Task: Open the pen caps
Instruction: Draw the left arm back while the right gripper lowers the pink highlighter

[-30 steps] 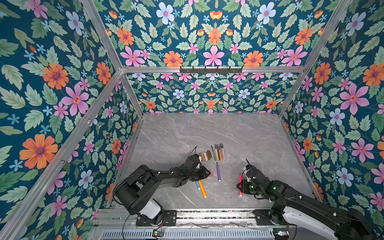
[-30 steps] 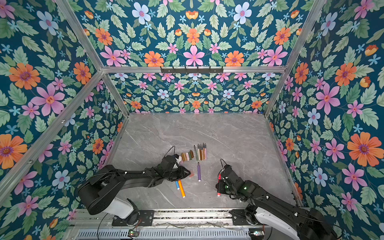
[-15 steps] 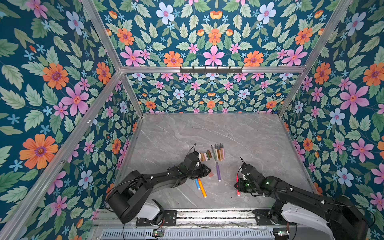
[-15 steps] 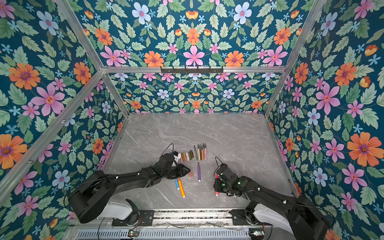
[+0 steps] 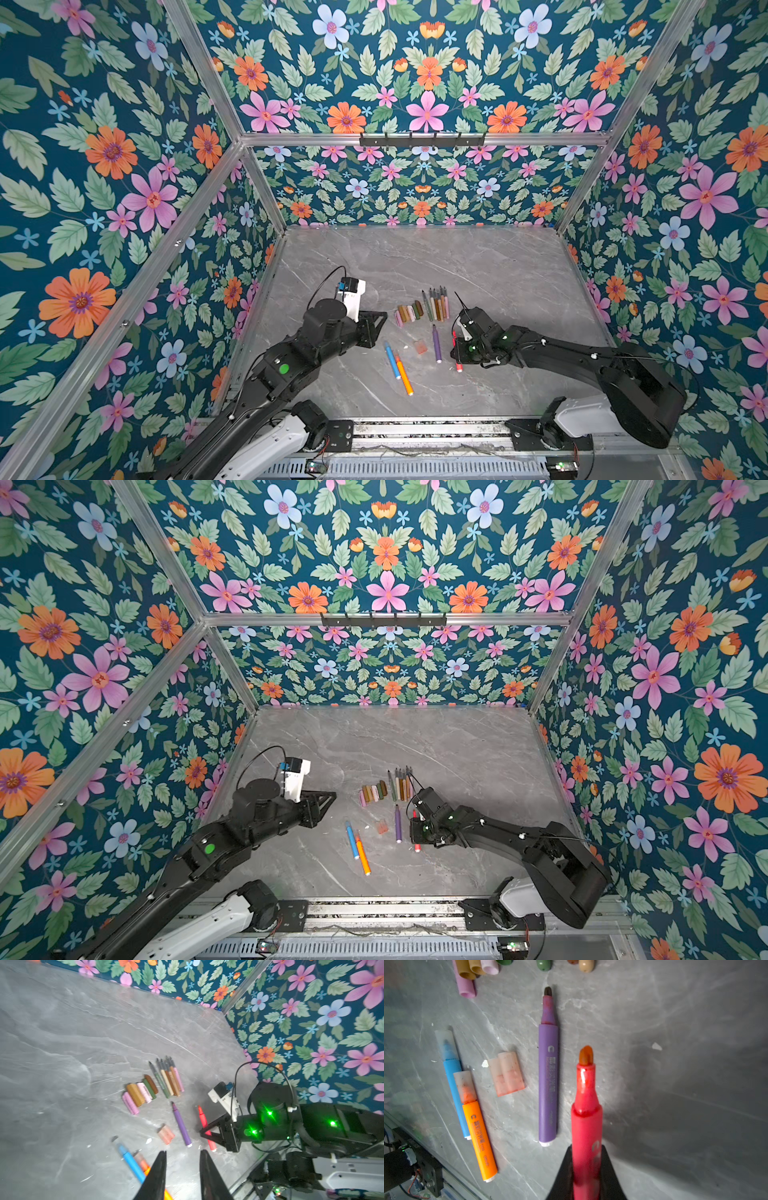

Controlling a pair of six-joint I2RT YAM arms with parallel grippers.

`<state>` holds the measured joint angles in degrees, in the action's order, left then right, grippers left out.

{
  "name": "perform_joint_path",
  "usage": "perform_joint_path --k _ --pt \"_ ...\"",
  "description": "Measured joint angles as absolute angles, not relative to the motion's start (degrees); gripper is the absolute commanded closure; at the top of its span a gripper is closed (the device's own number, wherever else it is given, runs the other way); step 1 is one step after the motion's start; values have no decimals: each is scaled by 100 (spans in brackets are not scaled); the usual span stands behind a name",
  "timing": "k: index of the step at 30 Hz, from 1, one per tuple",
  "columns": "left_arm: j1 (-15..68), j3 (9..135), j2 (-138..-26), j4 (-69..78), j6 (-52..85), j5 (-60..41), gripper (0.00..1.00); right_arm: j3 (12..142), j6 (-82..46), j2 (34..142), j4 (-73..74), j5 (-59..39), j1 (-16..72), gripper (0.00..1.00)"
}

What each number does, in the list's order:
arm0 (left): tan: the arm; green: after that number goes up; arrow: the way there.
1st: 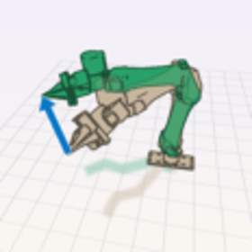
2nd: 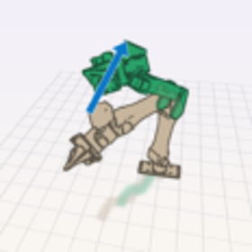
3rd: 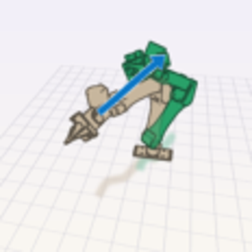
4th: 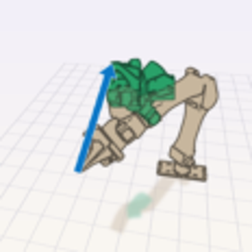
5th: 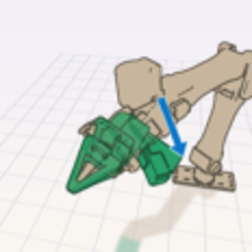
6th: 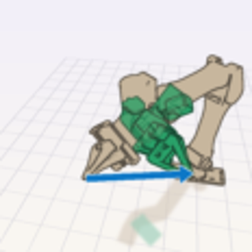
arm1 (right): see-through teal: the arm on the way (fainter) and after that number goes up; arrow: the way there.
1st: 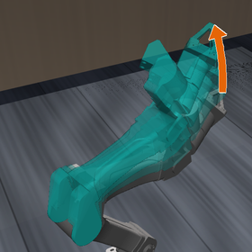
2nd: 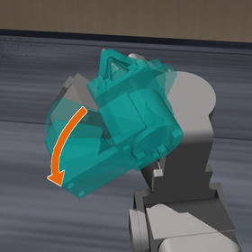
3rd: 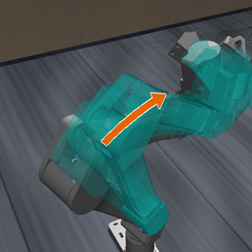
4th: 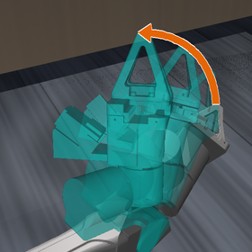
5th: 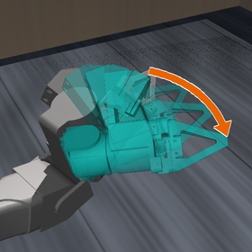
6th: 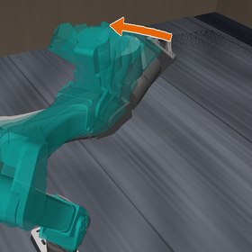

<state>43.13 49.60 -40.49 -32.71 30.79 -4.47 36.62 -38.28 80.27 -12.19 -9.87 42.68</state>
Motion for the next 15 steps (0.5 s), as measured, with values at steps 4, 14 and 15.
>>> perform_joint_path --k 4,14,15 --pt "4313 5109 -3642 -4034 2746 -121 69 3785 -3723 8267 -1129 -1039 4209 99" --pt "4182 4845 -3312 -4244 2539 -32 69 4099 -3559 8897 -943 -1500 3922 91" --pt "4167 4836 -3334 -4241 2536 -34 69 4123 -3546 8938 -908 -1546 3922 90"
